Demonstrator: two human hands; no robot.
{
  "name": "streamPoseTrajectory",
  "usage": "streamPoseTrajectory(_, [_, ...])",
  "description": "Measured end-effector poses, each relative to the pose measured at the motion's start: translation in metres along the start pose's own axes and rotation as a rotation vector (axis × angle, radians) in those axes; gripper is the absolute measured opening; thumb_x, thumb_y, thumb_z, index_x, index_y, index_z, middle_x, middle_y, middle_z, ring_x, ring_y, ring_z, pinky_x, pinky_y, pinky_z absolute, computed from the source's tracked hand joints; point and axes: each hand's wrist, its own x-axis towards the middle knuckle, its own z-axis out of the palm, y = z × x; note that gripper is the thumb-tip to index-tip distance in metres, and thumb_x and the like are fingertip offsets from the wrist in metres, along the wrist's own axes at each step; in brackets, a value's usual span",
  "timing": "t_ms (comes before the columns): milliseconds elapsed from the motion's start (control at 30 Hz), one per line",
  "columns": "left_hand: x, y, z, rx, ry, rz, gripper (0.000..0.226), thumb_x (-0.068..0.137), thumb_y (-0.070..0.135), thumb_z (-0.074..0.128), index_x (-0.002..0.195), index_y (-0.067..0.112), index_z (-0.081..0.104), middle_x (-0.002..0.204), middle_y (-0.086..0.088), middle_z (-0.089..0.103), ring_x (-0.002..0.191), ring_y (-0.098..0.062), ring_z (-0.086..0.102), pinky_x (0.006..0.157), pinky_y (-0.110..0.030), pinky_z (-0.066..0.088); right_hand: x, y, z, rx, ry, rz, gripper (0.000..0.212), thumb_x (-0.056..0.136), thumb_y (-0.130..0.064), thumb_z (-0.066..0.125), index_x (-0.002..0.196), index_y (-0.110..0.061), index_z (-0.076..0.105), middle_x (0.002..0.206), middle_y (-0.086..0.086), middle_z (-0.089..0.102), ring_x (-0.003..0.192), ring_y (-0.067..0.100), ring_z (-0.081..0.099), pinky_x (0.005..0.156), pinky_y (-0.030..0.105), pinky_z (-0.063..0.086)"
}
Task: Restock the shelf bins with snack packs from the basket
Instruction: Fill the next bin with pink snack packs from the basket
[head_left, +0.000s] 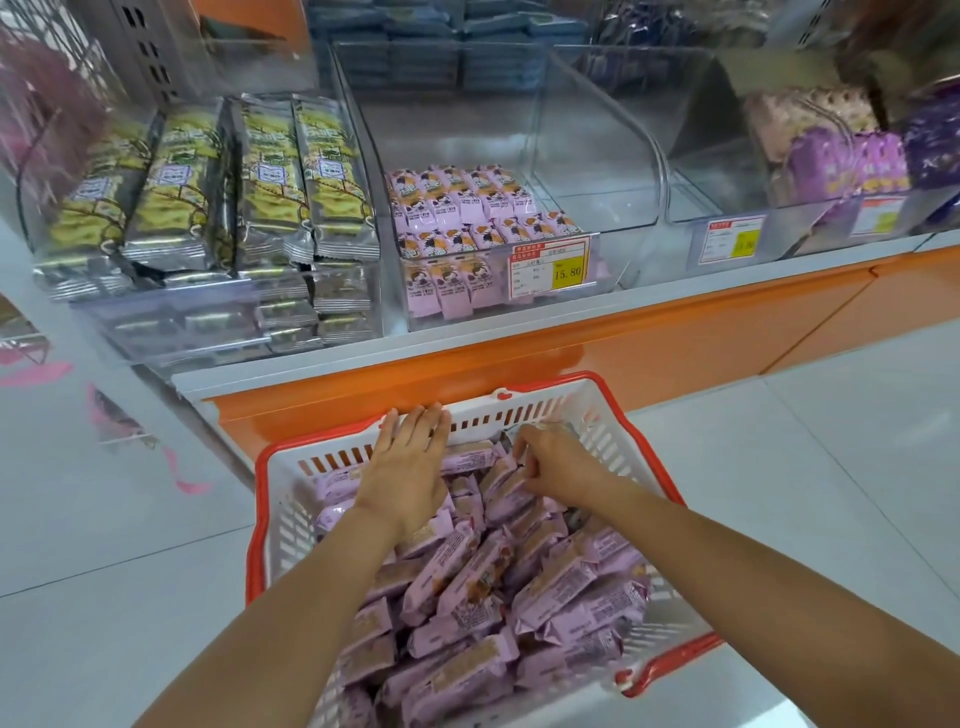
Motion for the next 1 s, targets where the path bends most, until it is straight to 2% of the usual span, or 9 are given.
streamPoseTrajectory(100, [0.002,0.003,-0.009,-0.216,0.079,0.057,0.061,0.102,0.03,0.043,0.157,0.018,0.018,0.164,-0.003,0.014,0.151,-0.023,0.008,0.121,-0.036,-0.005,-0.012,-0.016,-0.034,0.093,0.047,-0.062,0.034,0.077,0.002,0.07,0.103,-0.014,0.055,0.077,0.002,0.067,0.07,0.013,0.062,0.069,0.029,0.052])
streamPoseTrajectory(200, [0.008,0.019,-0.027,-0.693,0.064,0.071,0.055,0.101,0.03,0.052,0.152,0.022,0.034,0.153,0.002,0.037,0.14,-0.018,0.032,0.117,-0.034,0.024,-0.026,-0.032,-0.075,0.28,0.118,-0.158,0.034,0.076,0.004,0.072,0.1,-0.013,0.056,0.079,0.005,0.064,0.067,0.01,0.058,0.064,0.024,0.05])
streamPoseTrajectory(300, [0.012,0.039,-0.056,-1.072,0.073,0.04,0.042,0.097,0.034,0.06,0.137,0.025,0.052,0.125,0.005,0.06,0.11,-0.015,0.057,0.094,-0.034,0.048,-0.039,-0.047,-0.11,0.394,0.182,-0.25,0.033,0.077,0.006,0.071,0.097,-0.015,0.055,0.079,0.0,0.06,0.067,0.008,0.054,0.065,0.023,0.048])
streamPoseTrajectory(500, [0.013,0.05,-0.119,-1.467,0.259,-0.068,0.019,0.098,0.02,0.059,0.117,0.019,0.059,0.108,0.001,0.071,0.103,-0.013,0.067,0.088,-0.028,0.051,-0.067,-0.066,-0.154,0.609,0.391,-0.361,0.043,0.079,-0.002,0.077,0.105,-0.026,0.052,0.114,0.0,0.057,0.089,0.013,0.058,0.076,0.028,0.052])
streamPoseTrajectory(567, [0.009,0.053,-0.144,-1.593,0.337,-0.061,0.027,0.1,0.019,0.055,0.125,0.008,0.054,0.108,-0.011,0.071,0.105,-0.022,0.067,0.095,-0.036,0.053,-0.077,-0.068,-0.162,0.61,0.373,-0.381,0.041,0.079,-0.006,0.078,0.105,-0.023,0.051,0.109,-0.003,0.057,0.088,0.013,0.058,0.075,0.029,0.051])
streamPoseTrajectory(633, [0.006,0.056,-0.168,-1.627,0.413,-0.001,0.019,0.102,0.012,0.051,0.119,0.004,0.054,0.102,-0.008,0.071,0.097,-0.012,0.068,0.089,-0.026,0.054,-0.085,-0.073,-0.17,0.609,0.354,-0.423,0.036,0.081,-0.009,0.077,0.106,-0.018,0.052,0.098,-0.007,0.06,0.086,0.011,0.058,0.074,0.029,0.051])
streamPoseTrajectory(767, [0.006,0.056,-0.199,-1.461,0.539,0.059,0.012,0.103,0.018,0.049,0.11,0.012,0.055,0.096,0.006,0.066,0.091,0.0,0.063,0.085,-0.023,0.049,-0.088,-0.088,-0.193,0.595,0.451,-0.451,0.032,0.079,-0.005,0.078,0.103,-0.013,0.057,0.093,0.001,0.062,0.081,0.01,0.058,0.074,0.024,0.05])
streamPoseTrajectory(900, [0.017,0.026,-0.195,-0.501,0.907,-0.083,0.034,0.095,0.026,0.05,0.127,0.014,0.057,0.134,-0.003,0.057,0.135,-0.022,0.042,0.119,-0.043,0.021,-0.064,-0.099,-0.222,0.508,0.595,-0.368,0.026,0.08,-0.005,0.077,0.097,-0.016,0.061,0.085,0.004,0.063,0.073,0.012,0.058,0.067,0.02,0.051])
streamPoseTrajectory(1000, [0.013,0.003,-0.19,-0.091,0.85,-0.045,0.034,0.091,0.022,0.051,0.122,0.013,0.062,0.144,-0.007,0.051,0.145,-0.029,0.031,0.121,-0.052,0.008,-0.031,-0.097,-0.242,0.356,0.712,-0.193,0.019,0.082,-0.014,0.077,0.091,-0.02,0.062,0.078,0.005,0.067,0.064,0.014,0.063,0.064,0.028,0.053])
